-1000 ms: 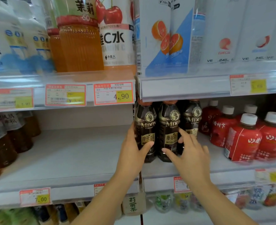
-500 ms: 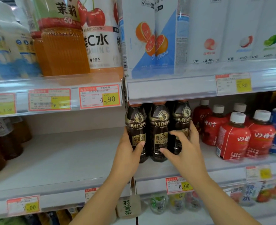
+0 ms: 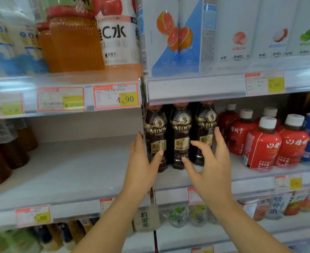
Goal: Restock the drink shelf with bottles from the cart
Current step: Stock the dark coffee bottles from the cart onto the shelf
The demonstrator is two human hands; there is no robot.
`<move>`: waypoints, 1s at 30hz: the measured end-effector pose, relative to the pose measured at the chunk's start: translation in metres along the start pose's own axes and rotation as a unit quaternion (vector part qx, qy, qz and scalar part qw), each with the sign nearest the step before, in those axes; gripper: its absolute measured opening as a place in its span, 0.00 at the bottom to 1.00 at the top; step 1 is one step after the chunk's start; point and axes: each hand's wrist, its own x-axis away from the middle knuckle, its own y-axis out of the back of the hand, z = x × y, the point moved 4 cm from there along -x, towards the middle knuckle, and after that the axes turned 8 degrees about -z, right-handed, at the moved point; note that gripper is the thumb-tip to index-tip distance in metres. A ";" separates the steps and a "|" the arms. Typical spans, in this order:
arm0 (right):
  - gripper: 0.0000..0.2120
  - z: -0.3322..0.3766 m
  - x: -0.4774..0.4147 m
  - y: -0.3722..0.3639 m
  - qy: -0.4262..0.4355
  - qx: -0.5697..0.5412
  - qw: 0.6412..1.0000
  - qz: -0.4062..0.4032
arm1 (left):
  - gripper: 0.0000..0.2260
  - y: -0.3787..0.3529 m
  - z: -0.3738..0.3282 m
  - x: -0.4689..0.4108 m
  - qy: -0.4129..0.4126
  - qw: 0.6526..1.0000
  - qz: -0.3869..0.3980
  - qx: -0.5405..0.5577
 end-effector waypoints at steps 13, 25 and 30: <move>0.07 0.176 0.178 -0.109 0.171 -0.246 0.914 0.273 | 0.11 0.203 0.123 0.172 -0.010 0.965 -0.201 -0.169; 0.06 0.287 0.492 -0.238 0.199 -0.176 0.676 0.687 | 0.10 0.340 0.302 0.462 0.454 0.805 -0.251 -0.288; 0.13 0.288 0.612 -0.267 0.211 -0.070 0.546 0.808 | 0.15 0.343 0.366 0.578 0.628 0.702 -0.167 -0.293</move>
